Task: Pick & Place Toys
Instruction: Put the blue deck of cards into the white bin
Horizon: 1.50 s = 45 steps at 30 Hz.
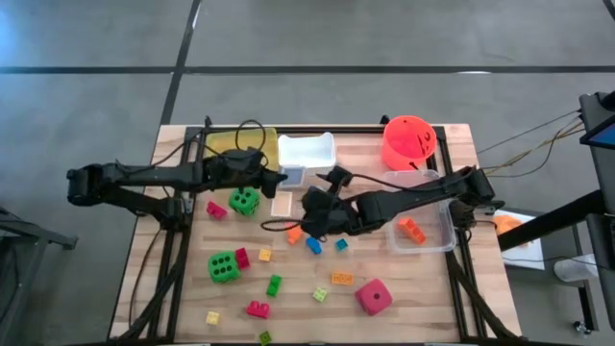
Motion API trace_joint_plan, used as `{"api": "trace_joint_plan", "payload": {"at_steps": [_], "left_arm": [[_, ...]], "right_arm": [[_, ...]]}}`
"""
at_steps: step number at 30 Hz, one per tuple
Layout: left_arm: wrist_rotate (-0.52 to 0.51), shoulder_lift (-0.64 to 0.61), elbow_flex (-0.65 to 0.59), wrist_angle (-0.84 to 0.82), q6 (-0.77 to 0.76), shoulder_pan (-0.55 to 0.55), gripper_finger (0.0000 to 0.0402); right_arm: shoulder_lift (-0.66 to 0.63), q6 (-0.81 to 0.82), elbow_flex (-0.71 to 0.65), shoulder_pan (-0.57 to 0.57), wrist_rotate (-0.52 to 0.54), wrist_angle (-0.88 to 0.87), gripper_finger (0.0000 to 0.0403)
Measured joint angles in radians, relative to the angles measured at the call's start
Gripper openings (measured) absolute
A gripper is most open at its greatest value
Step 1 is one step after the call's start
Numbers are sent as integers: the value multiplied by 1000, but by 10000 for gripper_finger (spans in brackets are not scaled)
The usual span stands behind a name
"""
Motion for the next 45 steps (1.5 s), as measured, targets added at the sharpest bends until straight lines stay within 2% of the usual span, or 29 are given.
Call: {"api": "trace_joint_plan", "payload": {"at_steps": [5,10,15,18,22,30,35,45], "left_arm": [[5,1,0,68,12,96,50],[106,43,2,138,21,185,50],[165,122,45,130,61,237,50],[177,186,110,83,110,246,50],[176,275,226,-74,199,255,50],[131,412,385,-280,295,272,50],[130,484,456,-289,313,275,50],[144,628,575,-289,192,278,50]], "right_arm": [[-38,190,0,43,1,-129,388],[-65,337,-1,97,0,-227,389],[-96,455,-1,160,-1,-261,389],[-116,492,-1,195,-1,-271,389],[-145,508,-1,235,0,-330,389],[-204,728,-1,314,-3,-608,389],[-217,867,-3,357,-1,-720,389],[-215,870,-42,362,-2,-730,389]]}}
